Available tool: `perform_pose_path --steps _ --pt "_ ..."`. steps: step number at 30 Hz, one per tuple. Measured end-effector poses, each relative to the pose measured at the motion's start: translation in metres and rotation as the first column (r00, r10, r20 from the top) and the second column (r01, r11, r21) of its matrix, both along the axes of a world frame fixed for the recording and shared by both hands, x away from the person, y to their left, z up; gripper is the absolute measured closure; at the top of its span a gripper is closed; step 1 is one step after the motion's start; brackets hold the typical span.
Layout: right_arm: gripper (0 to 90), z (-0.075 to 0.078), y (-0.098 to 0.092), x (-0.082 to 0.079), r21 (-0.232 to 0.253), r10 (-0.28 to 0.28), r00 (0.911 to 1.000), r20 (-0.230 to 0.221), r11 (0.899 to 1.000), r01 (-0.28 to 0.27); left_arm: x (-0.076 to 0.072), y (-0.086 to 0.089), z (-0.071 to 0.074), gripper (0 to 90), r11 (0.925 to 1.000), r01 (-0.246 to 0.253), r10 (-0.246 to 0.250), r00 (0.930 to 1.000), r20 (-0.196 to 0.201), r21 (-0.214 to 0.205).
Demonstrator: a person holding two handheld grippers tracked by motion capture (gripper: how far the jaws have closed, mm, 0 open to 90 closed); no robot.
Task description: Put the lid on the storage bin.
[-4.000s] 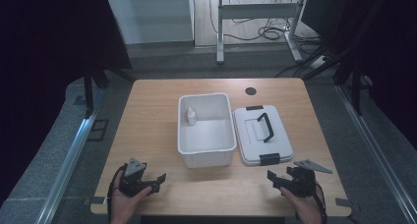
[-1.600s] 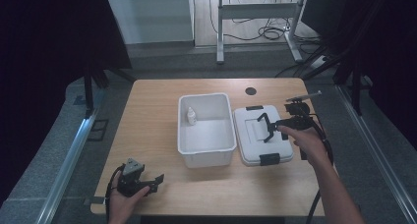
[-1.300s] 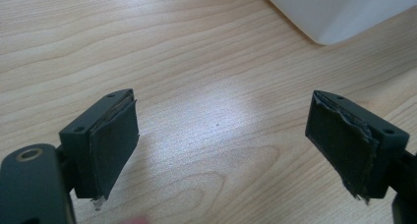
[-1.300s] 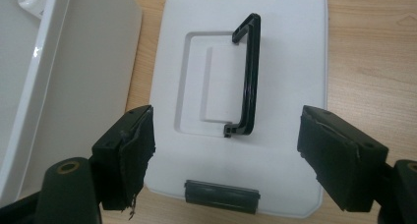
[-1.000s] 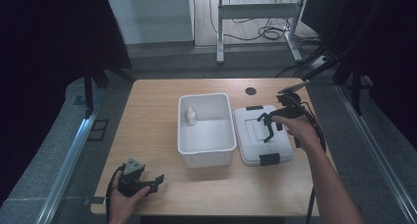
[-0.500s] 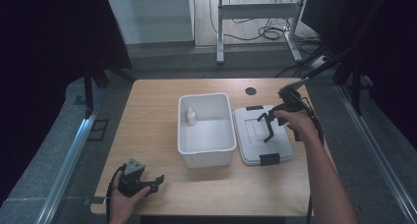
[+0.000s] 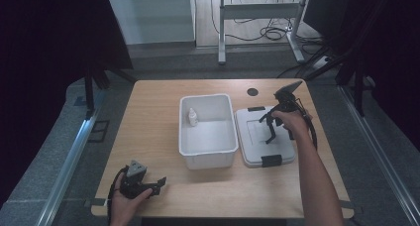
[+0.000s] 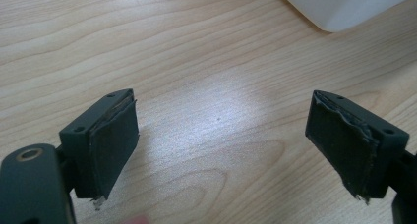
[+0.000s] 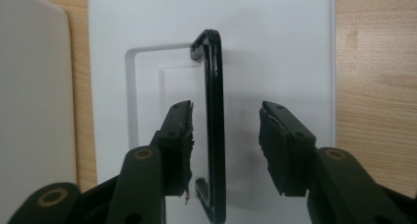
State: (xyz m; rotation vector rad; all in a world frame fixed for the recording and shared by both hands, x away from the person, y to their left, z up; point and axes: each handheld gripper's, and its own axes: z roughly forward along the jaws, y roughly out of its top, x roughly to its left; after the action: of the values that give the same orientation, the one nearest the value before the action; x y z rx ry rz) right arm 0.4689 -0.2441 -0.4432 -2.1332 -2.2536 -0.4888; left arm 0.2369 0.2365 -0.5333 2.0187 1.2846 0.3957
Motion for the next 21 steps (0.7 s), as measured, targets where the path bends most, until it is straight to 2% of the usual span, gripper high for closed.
perform_pose_path --steps 7,12,15,21 --pt "70.4 -0.011 -0.002 0.005 0.032 -0.025 0.9992 -0.032 0.999 0.026 0.000 0.000 -0.001 12.7 1.0000 0.003 -0.003 1.0000 -0.002 0.006" --pt "81.3 -0.015 0.001 0.006 0.077 -0.050 0.9975 -0.050 0.996 0.053 0.000 -0.001 -0.001 12.7 1.0000 0.003 -0.003 1.0000 -0.005 0.009" --pt "83.6 -0.013 0.002 0.006 0.107 -0.069 0.9953 -0.069 0.991 0.076 0.000 0.000 -0.002 12.7 1.0000 0.003 -0.003 1.0000 -0.006 0.009" --pt "85.3 -0.012 0.006 0.006 0.111 -0.107 0.9914 -0.075 0.987 0.115 0.001 0.001 -0.002 12.7 0.9999 0.003 -0.003 1.0000 -0.007 0.011"
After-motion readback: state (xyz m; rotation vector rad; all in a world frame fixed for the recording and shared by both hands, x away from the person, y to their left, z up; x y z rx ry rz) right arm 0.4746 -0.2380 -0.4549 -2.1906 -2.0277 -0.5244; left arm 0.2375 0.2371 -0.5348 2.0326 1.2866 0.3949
